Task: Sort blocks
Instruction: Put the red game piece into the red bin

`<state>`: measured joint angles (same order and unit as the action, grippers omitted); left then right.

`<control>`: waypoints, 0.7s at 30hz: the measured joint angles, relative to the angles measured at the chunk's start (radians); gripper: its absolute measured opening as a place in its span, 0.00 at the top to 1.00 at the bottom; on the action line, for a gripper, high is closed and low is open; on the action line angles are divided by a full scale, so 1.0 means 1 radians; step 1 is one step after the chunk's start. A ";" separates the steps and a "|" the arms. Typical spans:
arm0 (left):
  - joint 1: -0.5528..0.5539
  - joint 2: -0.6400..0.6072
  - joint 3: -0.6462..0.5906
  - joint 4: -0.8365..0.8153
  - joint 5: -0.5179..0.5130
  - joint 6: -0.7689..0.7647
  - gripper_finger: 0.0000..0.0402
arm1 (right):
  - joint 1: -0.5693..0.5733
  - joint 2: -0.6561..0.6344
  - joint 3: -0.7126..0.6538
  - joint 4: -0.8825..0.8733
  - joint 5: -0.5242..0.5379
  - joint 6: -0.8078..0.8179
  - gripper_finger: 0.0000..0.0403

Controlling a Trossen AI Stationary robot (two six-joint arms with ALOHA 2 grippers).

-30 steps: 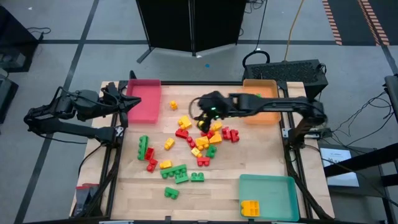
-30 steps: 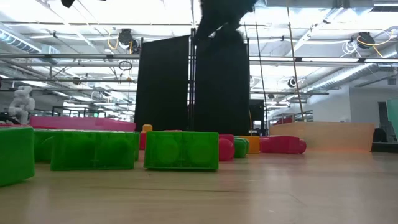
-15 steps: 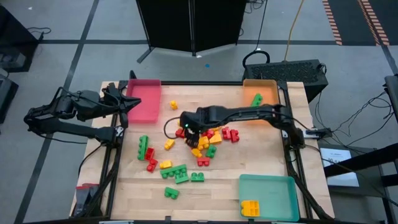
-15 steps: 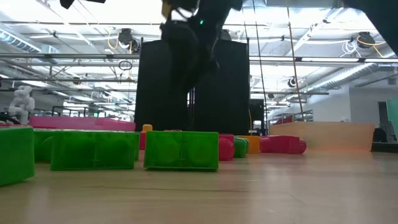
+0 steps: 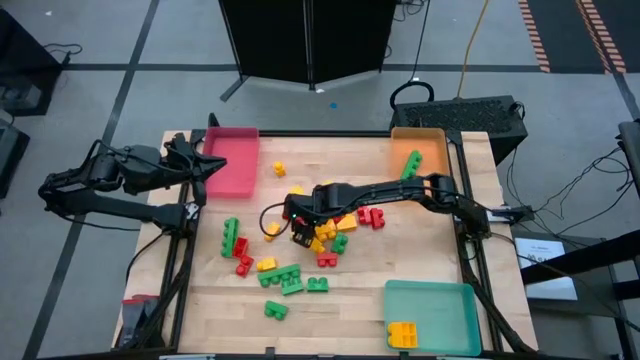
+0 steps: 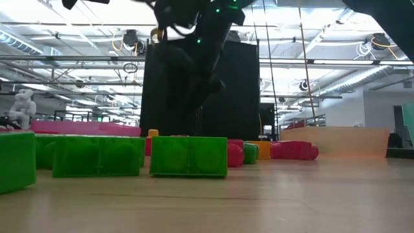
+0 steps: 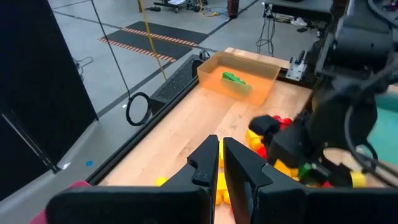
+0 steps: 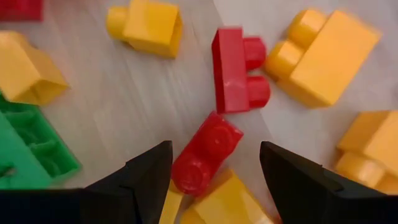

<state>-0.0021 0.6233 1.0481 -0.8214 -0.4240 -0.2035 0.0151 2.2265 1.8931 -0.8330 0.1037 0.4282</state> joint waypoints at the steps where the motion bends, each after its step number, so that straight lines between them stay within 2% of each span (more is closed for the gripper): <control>1: 0.000 0.000 0.000 -0.002 0.000 0.000 0.92 | 0.000 0.012 0.000 0.000 0.000 0.005 0.41; 12: 0.000 0.000 0.000 -0.004 0.000 0.001 0.92 | -0.005 0.098 0.000 0.010 0.005 0.066 0.43; 16: 0.000 0.000 0.000 -0.005 0.000 0.001 0.92 | -0.008 0.125 0.000 0.013 -0.005 0.065 0.54; 20: 0.000 0.000 0.000 -0.009 0.000 0.003 0.92 | -0.008 0.139 0.002 0.001 -0.013 0.076 0.71; 21: 0.000 0.000 0.000 -0.009 0.000 0.004 0.92 | -0.008 0.139 0.002 0.000 -0.016 0.081 0.71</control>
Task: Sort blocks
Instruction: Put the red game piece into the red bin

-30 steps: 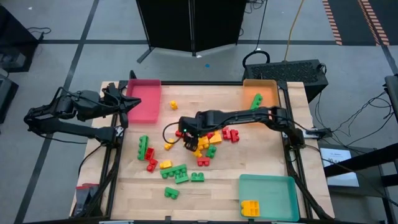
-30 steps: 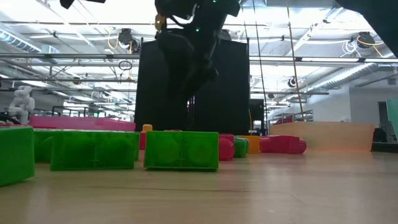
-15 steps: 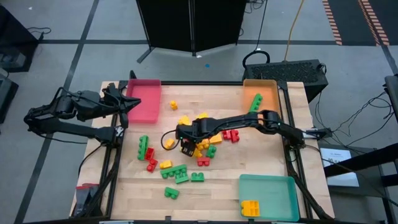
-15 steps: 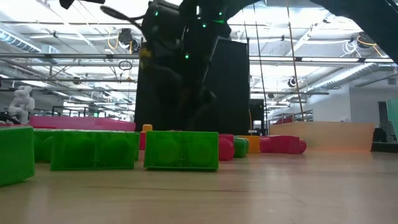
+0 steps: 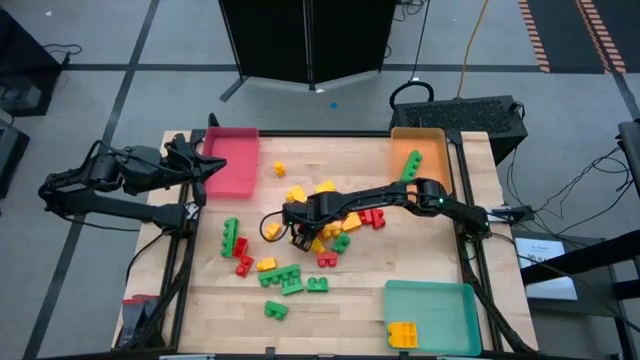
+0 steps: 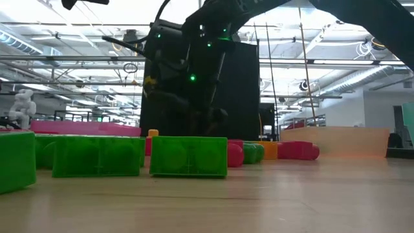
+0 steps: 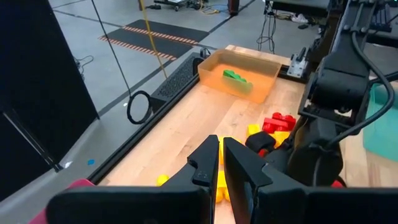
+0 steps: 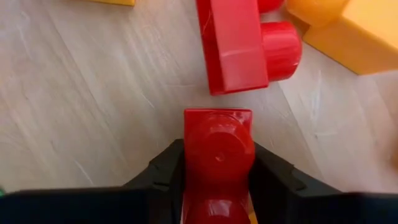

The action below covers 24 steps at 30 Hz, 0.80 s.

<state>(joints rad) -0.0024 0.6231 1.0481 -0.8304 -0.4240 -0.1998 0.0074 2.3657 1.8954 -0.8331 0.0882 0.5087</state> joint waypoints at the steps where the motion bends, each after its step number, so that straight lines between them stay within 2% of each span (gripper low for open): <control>1: 0.000 0.000 0.000 0.000 0.000 0.000 0.92 | 0.000 0.000 0.000 -0.001 -0.004 0.001 0.71; 11: 0.000 0.000 0.000 -0.014 0.000 0.003 0.92 | -0.008 -0.056 0.001 0.029 -0.049 -0.006 0.71; 18: 0.002 -0.001 0.000 -0.030 -0.001 0.003 0.92 | -0.039 -0.096 0.126 0.065 -0.043 -0.046 0.71; 24: 0.002 -0.006 0.000 -0.034 -0.003 -0.002 0.92 | -0.113 -0.101 0.207 0.290 -0.040 -0.108 0.71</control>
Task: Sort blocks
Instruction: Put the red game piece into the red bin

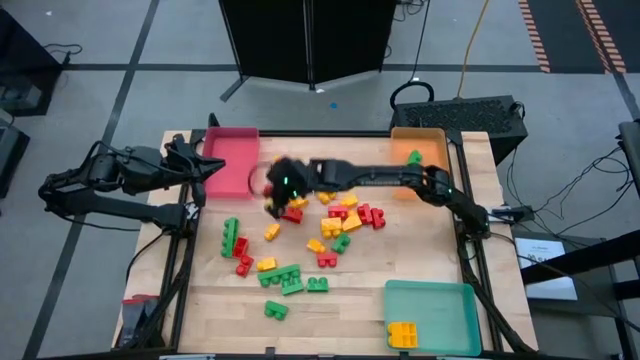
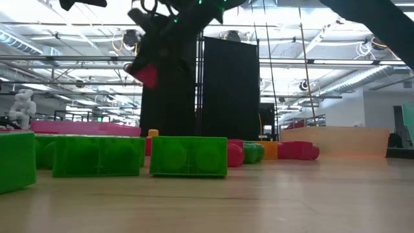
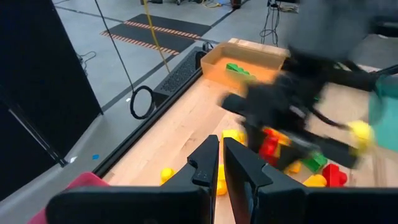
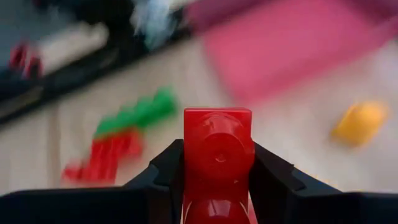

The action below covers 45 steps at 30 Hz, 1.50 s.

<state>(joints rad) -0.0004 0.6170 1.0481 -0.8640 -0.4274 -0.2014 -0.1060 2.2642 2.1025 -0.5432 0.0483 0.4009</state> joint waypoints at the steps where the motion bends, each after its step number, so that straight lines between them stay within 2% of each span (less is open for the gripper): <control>1: 0.000 -0.001 0.000 0.000 0.000 0.000 0.92 | -0.017 0.000 -0.001 0.040 0.004 -0.001 0.71; 7: 0.000 0.000 0.000 0.001 0.000 -0.001 0.92 | -0.097 0.039 -0.002 0.314 0.003 -0.022 0.71; 11: 0.000 0.000 0.000 0.000 0.000 -0.001 0.92 | -0.129 0.068 -0.003 0.433 -0.002 -0.023 0.71; 24: 0.000 0.000 0.000 0.001 -0.001 -0.002 0.92 | -0.149 0.208 0.004 0.773 -0.055 0.075 0.71; 26: 0.000 0.000 0.000 0.001 -0.001 -0.003 0.92 | -0.150 0.241 0.051 0.775 -0.065 0.089 0.71; 30: 0.000 0.000 0.000 0.001 -0.001 -0.004 0.92 | -0.145 0.346 0.256 0.701 -0.110 0.064 0.71; 32: 0.000 0.000 0.000 0.001 -0.001 -0.008 0.92 | -0.141 0.334 0.207 0.799 -0.082 0.064 0.71; 37: 0.000 -0.002 0.000 -0.001 0.000 -0.029 0.92 | -0.152 0.329 0.196 0.741 -0.080 0.073 0.71; 45: 0.000 -0.002 0.000 -0.002 -0.001 -0.029 0.92 | -0.155 0.336 0.197 0.764 -0.082 0.053 0.71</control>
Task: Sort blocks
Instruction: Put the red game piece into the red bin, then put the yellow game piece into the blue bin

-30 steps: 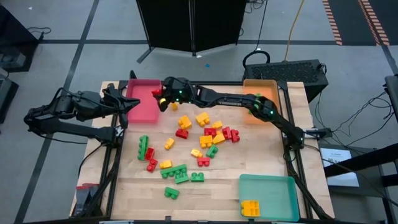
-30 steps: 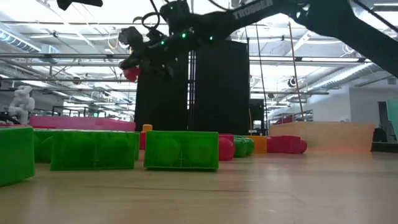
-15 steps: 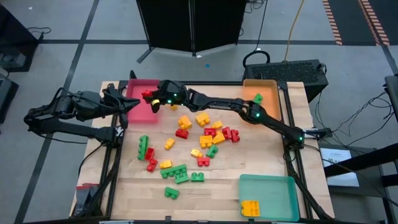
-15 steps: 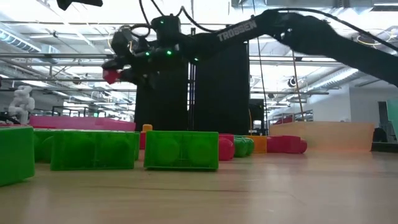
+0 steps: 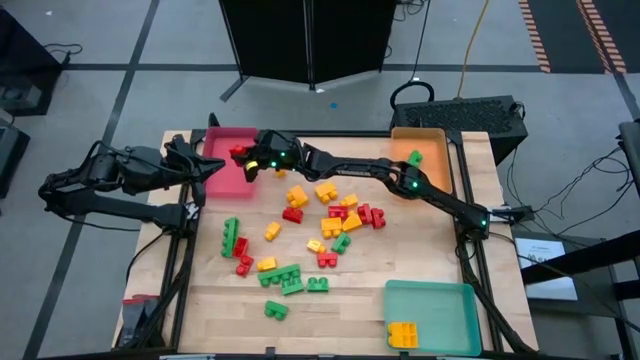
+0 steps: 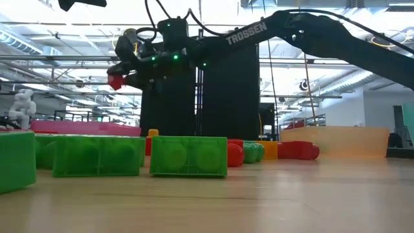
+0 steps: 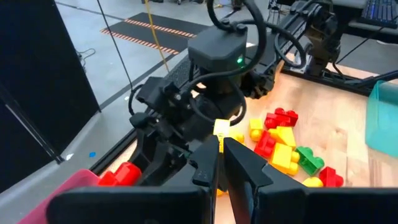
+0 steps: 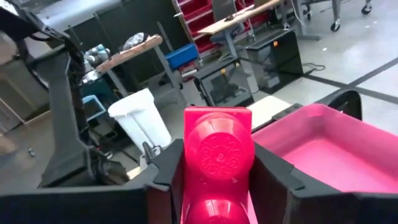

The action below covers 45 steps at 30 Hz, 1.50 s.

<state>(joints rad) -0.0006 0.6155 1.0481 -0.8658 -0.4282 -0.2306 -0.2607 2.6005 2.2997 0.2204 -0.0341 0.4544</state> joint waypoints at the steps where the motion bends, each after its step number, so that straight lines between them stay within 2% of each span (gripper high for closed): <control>1: 0.000 0.000 0.000 0.000 0.000 0.000 0.92 | -0.001 0.002 0.000 -0.001 -0.001 0.005 0.71; 14: 0.000 0.004 0.000 -0.008 -0.005 -0.025 0.92 | 0.022 0.118 0.000 0.108 -0.021 0.118 0.71; 22: 0.000 0.004 0.000 -0.008 -0.005 -0.025 0.92 | 0.022 0.119 0.004 0.110 -0.020 0.051 0.71; 24: 0.000 0.004 0.000 -0.008 -0.005 -0.025 0.92 | 0.024 0.119 0.023 0.075 -0.021 0.051 0.66; 28: 0.000 0.004 0.000 -0.008 -0.005 -0.025 0.92 | 0.026 0.118 0.039 0.013 -0.020 0.046 0.42; 30: 0.000 0.004 0.000 -0.008 -0.005 -0.025 0.92 | 0.025 0.119 0.040 -0.005 -0.020 0.046 0.35; 35: 0.000 0.004 0.000 -0.008 -0.005 -0.025 0.92 | 0.024 0.119 0.045 0.003 -0.037 0.051 0.35; 38: 0.000 0.004 0.000 -0.008 -0.005 -0.025 0.92 | 0.022 0.113 0.053 0.002 -0.122 0.028 0.39; 40: 0.000 0.004 0.000 -0.008 -0.005 -0.021 0.92 | 0.020 0.084 0.054 -0.067 -0.154 -0.042 0.41; 42: 0.000 0.004 0.000 -0.008 -0.004 -0.015 0.92 | 0.017 0.023 0.054 -0.236 -0.149 -0.172 0.43; 45: 0.000 0.004 0.000 -0.008 -0.004 0.003 0.92 | 0.008 -0.099 0.055 -0.511 -0.015 -0.387 0.45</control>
<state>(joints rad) -0.0002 0.6197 1.0477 -0.8742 -0.4324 -0.2280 -0.2531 2.5014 2.3547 -0.2908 -0.0487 0.0670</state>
